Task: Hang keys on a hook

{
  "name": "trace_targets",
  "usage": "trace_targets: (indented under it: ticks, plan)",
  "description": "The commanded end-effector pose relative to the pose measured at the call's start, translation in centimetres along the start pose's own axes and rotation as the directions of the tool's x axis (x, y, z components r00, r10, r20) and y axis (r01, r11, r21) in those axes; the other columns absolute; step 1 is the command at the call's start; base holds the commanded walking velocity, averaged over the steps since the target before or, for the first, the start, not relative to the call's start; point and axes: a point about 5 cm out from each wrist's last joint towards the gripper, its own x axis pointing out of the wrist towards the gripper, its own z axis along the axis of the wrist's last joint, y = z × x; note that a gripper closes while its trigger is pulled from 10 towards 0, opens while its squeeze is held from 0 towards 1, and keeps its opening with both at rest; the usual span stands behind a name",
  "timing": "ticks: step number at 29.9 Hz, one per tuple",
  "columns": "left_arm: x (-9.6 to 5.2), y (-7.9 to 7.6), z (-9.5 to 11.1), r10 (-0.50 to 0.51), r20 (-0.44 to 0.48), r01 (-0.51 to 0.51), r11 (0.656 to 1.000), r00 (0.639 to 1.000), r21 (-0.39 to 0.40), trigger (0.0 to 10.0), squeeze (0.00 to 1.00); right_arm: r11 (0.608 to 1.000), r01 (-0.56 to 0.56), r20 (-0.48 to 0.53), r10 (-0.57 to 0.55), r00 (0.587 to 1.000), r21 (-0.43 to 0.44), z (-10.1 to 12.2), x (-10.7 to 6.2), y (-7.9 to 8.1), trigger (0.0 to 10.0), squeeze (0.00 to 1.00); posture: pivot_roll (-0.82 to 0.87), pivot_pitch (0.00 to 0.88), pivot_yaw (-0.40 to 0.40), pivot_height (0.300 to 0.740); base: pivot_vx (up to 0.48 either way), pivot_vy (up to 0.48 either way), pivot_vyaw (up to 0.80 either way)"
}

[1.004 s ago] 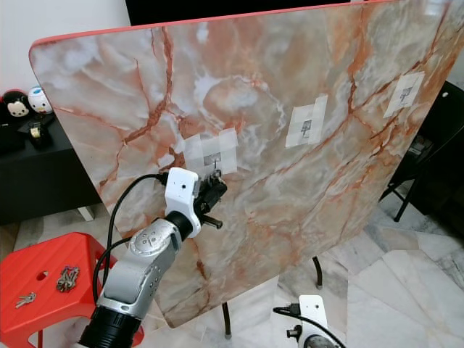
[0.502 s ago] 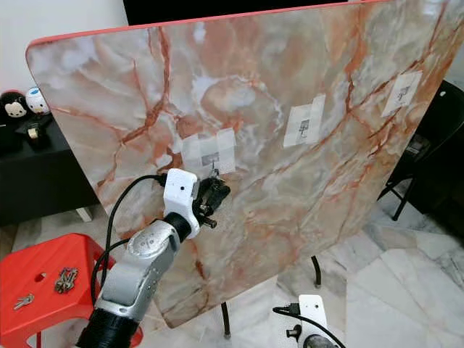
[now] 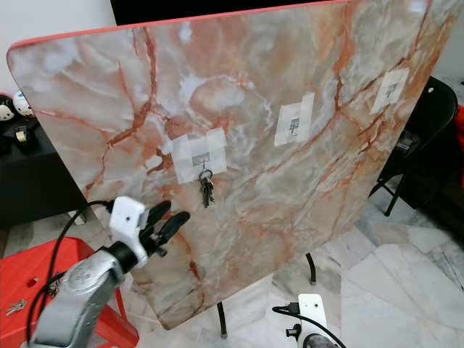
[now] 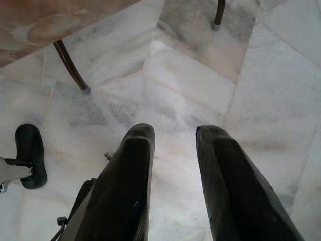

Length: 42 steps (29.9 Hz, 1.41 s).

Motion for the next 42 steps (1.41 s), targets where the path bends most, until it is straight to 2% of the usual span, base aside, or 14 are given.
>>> trace_targets:
  ticks: [1,3,5,6,10,15,16,18,19,21,26,30,32,42]
  plan:
    - [-0.9,0.4,-0.9,-0.015,-0.048,0.014,1.0,0.999,-0.02,10.0,0.0,1.0,0.0,0.005,0.0,1.0,-0.012,0.2,0.0,-0.1,10.0,0.0,0.09,0.0,-0.049,0.728,0.0,0.0,0.0]
    - [-1.6,0.8,-1.7,-0.009,-0.075,0.006,0.999,0.997,-0.037,10.0,0.0,1.0,0.0,0.004,0.0,1.0,-0.012,0.2,0.0,-0.1,10.0,0.0,0.09,0.0,-0.049,0.728,0.0,0.0,0.0]
    - [-3.1,1.9,-4.0,0.037,-0.162,-0.043,0.998,0.986,-0.035,10.0,0.0,1.0,-0.001,0.002,0.001,1.0,-0.012,0.1,0.0,0.0,10.0,0.0,0.09,0.0,-0.046,0.728,0.0,0.0,0.0]
    - [-5.5,2.8,-7.7,0.065,-0.321,-0.075,0.997,0.945,-0.018,10.0,0.0,1.0,-0.001,-0.001,0.001,1.0,-0.012,0.1,0.0,0.0,10.0,0.0,0.09,0.0,-0.045,0.728,0.0,0.0,0.0]
    - [-6.3,3.0,-8.7,0.07,-0.365,-0.083,0.996,0.928,-0.019,10.0,0.0,1.0,-0.002,-0.001,0.002,1.0,-0.012,0.1,0.0,0.0,10.0,0.0,0.09,0.0,-0.045,0.728,0.0,0.0,0.0]
    - [-9.9,4.0,-15.5,0.228,-0.617,-0.261,0.965,0.753,0.038,10.0,0.0,1.0,0.0,-0.008,0.0,1.0,-0.011,-0.1,0.0,-0.1,10.0,0.0,0.1,0.0,-0.042,0.728,0.0,0.0,0.0]
    - [-9.9,4.0,-15.5,0.228,-0.617,-0.261,0.965,0.753,0.038,10.0,0.0,1.0,0.0,-0.008,0.0,1.0,-0.011,-0.1,0.0,-0.1,10.0,0.0,0.1,0.0,-0.042,0.728,0.0,0.0,0.0]
    - [-10.1,3.3,-17.8,0.258,-0.692,-0.326,0.945,0.674,0.035,10.0,0.0,1.0,-0.004,-0.01,0.004,1.0,-0.008,-0.1,0.0,0.0,10.0,0.0,0.1,0.0,-0.042,0.728,0.0,0.0,0.0]
    - [-10.1,3.3,-17.8,0.258,-0.692,-0.326,0.945,0.674,0.035,10.0,0.0,1.0,-0.004,-0.01,0.004,1.0,-0.008,-0.1,0.0,0.0,10.0,0.0,0.1,0.0,-0.042,0.728,0.0,0.0,0.0]
    - [-9.8,2.5,-19.2,0.264,-0.741,-0.373,0.928,0.617,0.02,10.0,0.0,0.999,-0.009,-0.014,0.01,1.0,0.031,-0.3,0.0,0.1,10.0,0.0,0.1,0.0,-0.042,0.728,0.0,0.0,0.0]
    - [-8.5,1.9,-19.8,0.271,-0.764,-0.421,0.907,0.585,0.0,10.0,0.0,0.996,-0.008,-0.017,0.01,1.0,0.091,-0.5,0.0,0.4,10.0,0.0,0.07,0.0,-0.018,0.728,0.0,0.0,0.0]
    - [-7.4,1.7,-19.7,0.271,-0.76,-0.446,0.895,0.591,-0.028,10.0,0.0,0.991,-0.013,-0.025,0.016,1.0,0.13,-0.7,0.0,0.7,10.0,0.0,0.05,0.0,-0.001,0.728,0.0,0.0,0.0]
    - [-6.6,1.4,-19.5,0.248,-0.756,-0.416,0.909,0.606,-0.036,10.0,0.0,0.988,-0.028,-0.03,0.033,0.999,0.15,-0.8,0.0,1.0,10.0,0.0,0.04,0.0,0.007,0.728,0.0,0.0,0.0]
    - [-6.1,1.2,-19.7,0.254,-0.755,-0.425,0.905,0.605,-0.036,10.0,0.0,0.983,-0.023,-0.038,0.03,0.999,0.18,-0.9,0.0,1.2,10.0,0.0,0.03,0.0,0.02,0.728,0.0,0.0,0.0]
